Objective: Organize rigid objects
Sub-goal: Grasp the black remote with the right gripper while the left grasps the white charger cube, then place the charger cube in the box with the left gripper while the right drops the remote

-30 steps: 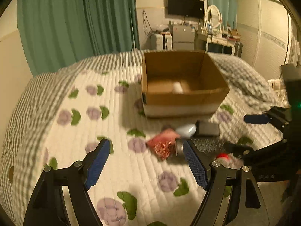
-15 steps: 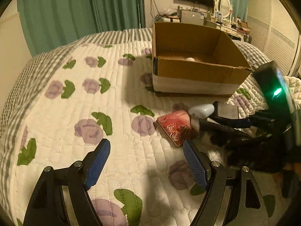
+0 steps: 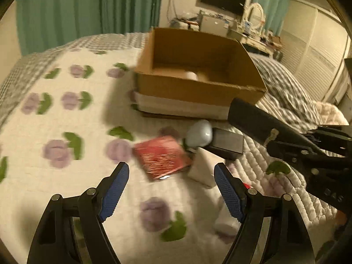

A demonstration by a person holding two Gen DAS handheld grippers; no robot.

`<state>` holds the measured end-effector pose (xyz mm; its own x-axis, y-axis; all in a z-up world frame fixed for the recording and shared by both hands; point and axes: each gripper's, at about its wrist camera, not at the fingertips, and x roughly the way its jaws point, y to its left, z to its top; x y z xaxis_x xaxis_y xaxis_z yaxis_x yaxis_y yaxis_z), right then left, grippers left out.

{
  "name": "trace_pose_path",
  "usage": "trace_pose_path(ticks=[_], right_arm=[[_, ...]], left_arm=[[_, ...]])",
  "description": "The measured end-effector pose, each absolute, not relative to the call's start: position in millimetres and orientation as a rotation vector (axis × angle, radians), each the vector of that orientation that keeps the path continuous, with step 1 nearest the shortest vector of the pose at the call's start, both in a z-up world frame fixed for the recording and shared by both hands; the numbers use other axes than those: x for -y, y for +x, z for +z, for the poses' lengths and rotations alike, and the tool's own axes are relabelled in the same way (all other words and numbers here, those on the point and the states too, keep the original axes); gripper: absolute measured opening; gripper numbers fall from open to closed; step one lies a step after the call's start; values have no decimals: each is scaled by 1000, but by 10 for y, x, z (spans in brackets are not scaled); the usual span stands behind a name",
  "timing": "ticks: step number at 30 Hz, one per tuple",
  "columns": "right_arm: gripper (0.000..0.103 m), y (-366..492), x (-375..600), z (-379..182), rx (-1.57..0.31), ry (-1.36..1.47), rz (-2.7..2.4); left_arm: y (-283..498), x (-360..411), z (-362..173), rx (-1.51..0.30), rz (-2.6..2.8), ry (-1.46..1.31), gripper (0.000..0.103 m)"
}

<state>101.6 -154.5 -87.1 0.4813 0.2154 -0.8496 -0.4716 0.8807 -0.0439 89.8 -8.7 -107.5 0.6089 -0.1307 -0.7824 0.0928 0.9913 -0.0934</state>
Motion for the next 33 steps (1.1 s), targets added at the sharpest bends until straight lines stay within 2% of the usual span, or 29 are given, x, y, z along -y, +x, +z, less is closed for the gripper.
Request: trace_pose_path(ticks=[16,18,19,20,27,33], right_arm=[[19,1153,1948,-1283,-1026,-160,363],[19,1170,1962,-1308,-1035,-155,361],[19,1169,1964,-1311,-1036,-154,359],[19,1169,1963,-1310,-1035,-155,357],[19,1100,1972,-1239,-1001,-159,343],[19,889,1967,-830,-900,-183,324]], left_arm=[[1295,785,-1664,-1057,-199,122,79],[1295,879,-1704,-1064,-221,163,65],[1315,911,-1740,-1076,-214,188,51],[1328,916,-1754,-1083,-215,191,50],[1127,832,-1516,-1027,-232,145,50],[756,766,-980,-897,-224,135,50]])
